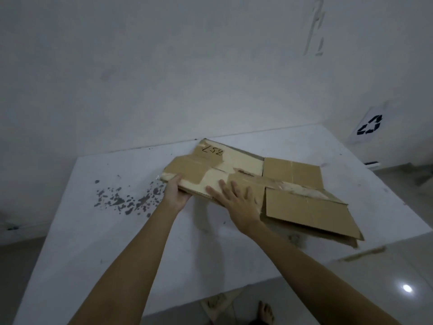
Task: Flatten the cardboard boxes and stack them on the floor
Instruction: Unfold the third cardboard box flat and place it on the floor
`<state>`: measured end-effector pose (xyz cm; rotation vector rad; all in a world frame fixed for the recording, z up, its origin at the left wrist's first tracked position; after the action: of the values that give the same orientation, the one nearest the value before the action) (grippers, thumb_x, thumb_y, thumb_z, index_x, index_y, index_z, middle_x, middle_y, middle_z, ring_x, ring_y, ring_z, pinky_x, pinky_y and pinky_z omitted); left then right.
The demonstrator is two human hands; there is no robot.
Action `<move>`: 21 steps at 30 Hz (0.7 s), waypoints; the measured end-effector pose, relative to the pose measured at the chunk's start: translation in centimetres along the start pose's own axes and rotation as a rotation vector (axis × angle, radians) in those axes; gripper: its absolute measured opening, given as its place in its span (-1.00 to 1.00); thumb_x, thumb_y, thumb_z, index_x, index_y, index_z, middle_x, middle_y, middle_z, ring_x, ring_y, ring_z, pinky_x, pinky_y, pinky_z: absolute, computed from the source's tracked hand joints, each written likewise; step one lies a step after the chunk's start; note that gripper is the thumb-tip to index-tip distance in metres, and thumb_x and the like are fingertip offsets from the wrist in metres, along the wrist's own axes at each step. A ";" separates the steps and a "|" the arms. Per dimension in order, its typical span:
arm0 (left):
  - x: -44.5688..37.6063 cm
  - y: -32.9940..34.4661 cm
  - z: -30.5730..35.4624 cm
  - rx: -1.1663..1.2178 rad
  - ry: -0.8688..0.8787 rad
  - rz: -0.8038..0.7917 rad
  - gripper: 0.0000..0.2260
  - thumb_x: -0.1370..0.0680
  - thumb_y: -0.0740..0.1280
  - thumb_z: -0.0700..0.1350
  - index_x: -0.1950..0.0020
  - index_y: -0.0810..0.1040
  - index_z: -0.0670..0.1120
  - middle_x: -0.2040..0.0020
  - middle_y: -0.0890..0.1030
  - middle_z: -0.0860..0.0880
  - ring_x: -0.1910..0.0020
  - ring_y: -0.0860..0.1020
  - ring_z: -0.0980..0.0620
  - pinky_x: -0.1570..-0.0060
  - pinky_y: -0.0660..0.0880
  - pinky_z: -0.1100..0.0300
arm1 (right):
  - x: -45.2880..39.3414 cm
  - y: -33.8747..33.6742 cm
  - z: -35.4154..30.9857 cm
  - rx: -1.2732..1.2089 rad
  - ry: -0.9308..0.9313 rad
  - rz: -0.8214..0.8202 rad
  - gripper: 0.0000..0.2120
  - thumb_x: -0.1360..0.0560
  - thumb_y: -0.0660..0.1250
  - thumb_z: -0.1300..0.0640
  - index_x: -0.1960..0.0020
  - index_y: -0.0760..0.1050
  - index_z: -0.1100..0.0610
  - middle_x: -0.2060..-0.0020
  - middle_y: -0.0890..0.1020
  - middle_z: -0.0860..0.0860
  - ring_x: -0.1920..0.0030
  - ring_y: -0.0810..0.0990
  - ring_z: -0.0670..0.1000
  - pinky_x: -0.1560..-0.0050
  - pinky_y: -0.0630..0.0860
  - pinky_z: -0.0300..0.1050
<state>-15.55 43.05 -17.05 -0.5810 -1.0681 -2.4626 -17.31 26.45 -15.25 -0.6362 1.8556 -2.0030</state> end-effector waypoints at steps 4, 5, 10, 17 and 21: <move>-1.7 -7.3 -0.4 -0.169 0.029 0.302 -0.62 -0.58 0.26 -0.30 -0.39 0.32 -0.21 -0.29 0.46 -0.12 -0.22 0.47 -0.14 -0.14 0.50 0.02 | 0.3 3.0 -1.6 0.013 -0.018 -0.102 0.01 -0.51 0.30 0.27 -0.48 -0.45 -0.23 -0.56 -0.25 0.01 -0.55 -0.17 0.23 -0.37 0.00 0.50; -2.2 -9.0 -0.5 -0.202 0.037 0.373 -0.61 -0.56 0.28 -0.31 -0.38 0.32 -0.22 -0.32 0.45 -0.13 -0.21 0.48 -0.13 -0.09 0.51 0.06 | 0.5 3.8 -2.0 0.019 -0.019 -0.132 0.01 -0.51 0.29 0.28 -0.48 -0.44 -0.21 -0.55 -0.26 0.01 -0.55 -0.18 0.22 -0.36 0.00 0.51; -0.8 -11.1 -0.6 -0.565 0.133 0.547 -0.39 -0.52 0.31 -0.28 -0.51 0.14 -0.16 -0.33 0.35 -0.11 -0.22 0.45 -0.13 -0.06 0.47 0.10 | 1.0 7.7 -3.6 -0.049 -0.041 -0.274 -0.18 -0.60 0.13 0.22 -0.51 -0.42 -0.15 -0.54 -0.30 0.00 -0.54 -0.23 0.21 -0.36 -0.03 0.52; -0.5 -8.6 -6.1 -1.404 0.060 0.326 -0.44 -0.47 0.24 0.10 -0.46 0.30 -0.02 -0.52 0.15 -0.23 -0.47 0.18 -0.22 -0.38 0.26 0.03 | 0.4 9.7 -3.6 -0.113 -0.138 -0.250 -0.25 -0.38 -0.45 -0.31 -0.55 -0.24 -0.17 -0.57 -0.16 -0.01 -0.56 -0.18 0.12 -0.35 -0.28 0.48; -0.5 -6.3 -9.4 -1.615 -0.025 0.241 -0.36 -0.53 0.28 0.02 -0.54 0.10 -0.04 -0.56 -0.10 -0.22 -0.54 -0.11 -0.21 -0.44 0.10 -0.12 | -0.3 10.1 0.1 -0.130 -0.074 -0.229 -0.23 -0.39 -0.48 -0.24 -0.57 -0.13 -0.09 -0.57 -0.04 -0.03 -0.56 -0.10 0.07 -0.38 -0.11 0.46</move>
<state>-20.30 40.04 -26.91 -1.0024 1.1776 -2.5603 -17.52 25.62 -25.34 -0.9862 1.9563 -1.9752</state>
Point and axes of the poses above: each hand's wrist, its own x-axis away from the middle knuckle, its own y-axis out of the palm, z = x × y, the point moved 9 cm from there along -x, towards the middle knuckle
